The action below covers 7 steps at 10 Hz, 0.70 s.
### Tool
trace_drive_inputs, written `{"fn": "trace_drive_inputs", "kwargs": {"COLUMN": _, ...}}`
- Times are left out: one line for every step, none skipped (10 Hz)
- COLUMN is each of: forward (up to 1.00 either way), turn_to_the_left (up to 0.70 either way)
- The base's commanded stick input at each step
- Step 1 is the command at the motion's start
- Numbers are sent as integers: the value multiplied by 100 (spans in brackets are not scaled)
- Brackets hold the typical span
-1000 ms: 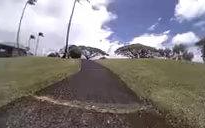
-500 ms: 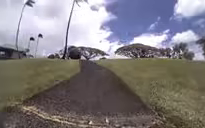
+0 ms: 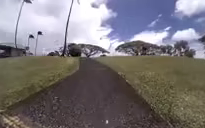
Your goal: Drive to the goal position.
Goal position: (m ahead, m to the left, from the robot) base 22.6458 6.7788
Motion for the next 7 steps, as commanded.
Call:
{"fn": "trace_drive_inputs", "kwargs": {"forward": 70, "turn_to_the_left": 0}}
{"fn": "trace_drive_inputs", "kwargs": {"forward": 70, "turn_to_the_left": 0}}
{"fn": "trace_drive_inputs", "kwargs": {"forward": 70, "turn_to_the_left": 0}}
{"fn": "trace_drive_inputs", "kwargs": {"forward": 70, "turn_to_the_left": 0}}
{"fn": "trace_drive_inputs", "kwargs": {"forward": 70, "turn_to_the_left": 0}}
{"fn": "trace_drive_inputs", "kwargs": {"forward": 70, "turn_to_the_left": 0}}
{"fn": "trace_drive_inputs", "kwargs": {"forward": 70, "turn_to_the_left": 0}}
